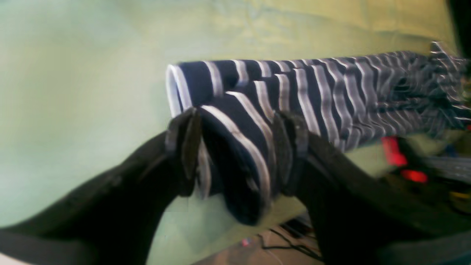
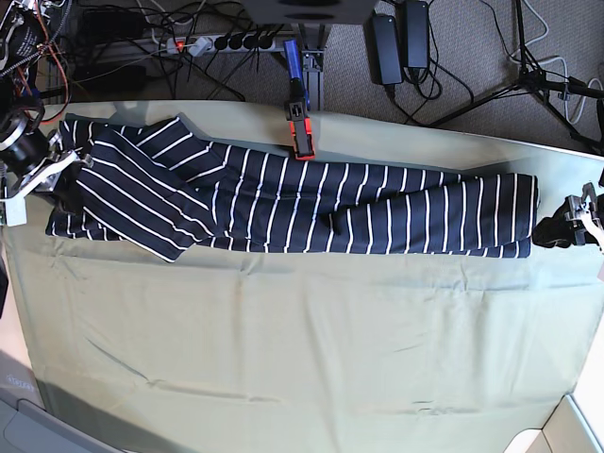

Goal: Fold the T-shirt properly
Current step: 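Grasp the shirt's hem end with the left gripper and pull it taut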

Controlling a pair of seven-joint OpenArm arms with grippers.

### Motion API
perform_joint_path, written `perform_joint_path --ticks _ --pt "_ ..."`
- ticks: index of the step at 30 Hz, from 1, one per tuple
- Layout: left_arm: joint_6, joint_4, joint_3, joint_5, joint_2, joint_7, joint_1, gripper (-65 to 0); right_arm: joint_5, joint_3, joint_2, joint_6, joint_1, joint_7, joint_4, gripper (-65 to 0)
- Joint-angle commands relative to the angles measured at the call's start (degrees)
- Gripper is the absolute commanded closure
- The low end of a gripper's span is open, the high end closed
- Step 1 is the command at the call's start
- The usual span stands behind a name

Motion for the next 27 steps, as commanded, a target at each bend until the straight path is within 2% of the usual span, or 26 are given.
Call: perform_joint_path --ticks 1,3,8,15,21,27 --pt "-1.76 0.63 -0.61 0.55 -1.46 -2.03 -0.42 -36.4 0.72 0.20 0.50 2.45 0.42 1.53 0.11 0.0" --pt "-1.76 0.46 -0.61 2.75 -1.46 -3.19 0.00 -37.7 0.81 0.09 0.02 2.45 0.42 1.51 -0.94 0.0" --pt "-1.76 -2.08 -0.61 3.15 -1.16 -4.15 -0.04 -37.8 1.99 0.04 0.04 2.45 0.42 1.38 -1.70 0.0" --pt "-1.76 -7.30 -0.61 -2.45 1.99 -3.17 -0.07 -37.8 2.01 0.04 0.04 2.45 0.42 1.29 -1.70 0.0" --pt "-1.76 -7.89 -0.61 -8.63 5.11 1.11 -0.07 -37.8 1.99 0.04 0.04 2.45 0.39 1.03 -1.70 0.0" --pt "-1.76 -7.89 -0.61 -10.38 6.60 1.66 -0.07 -37.8 1.99 0.04 0.07 2.45 0.39 1.03 -1.70 0.0"
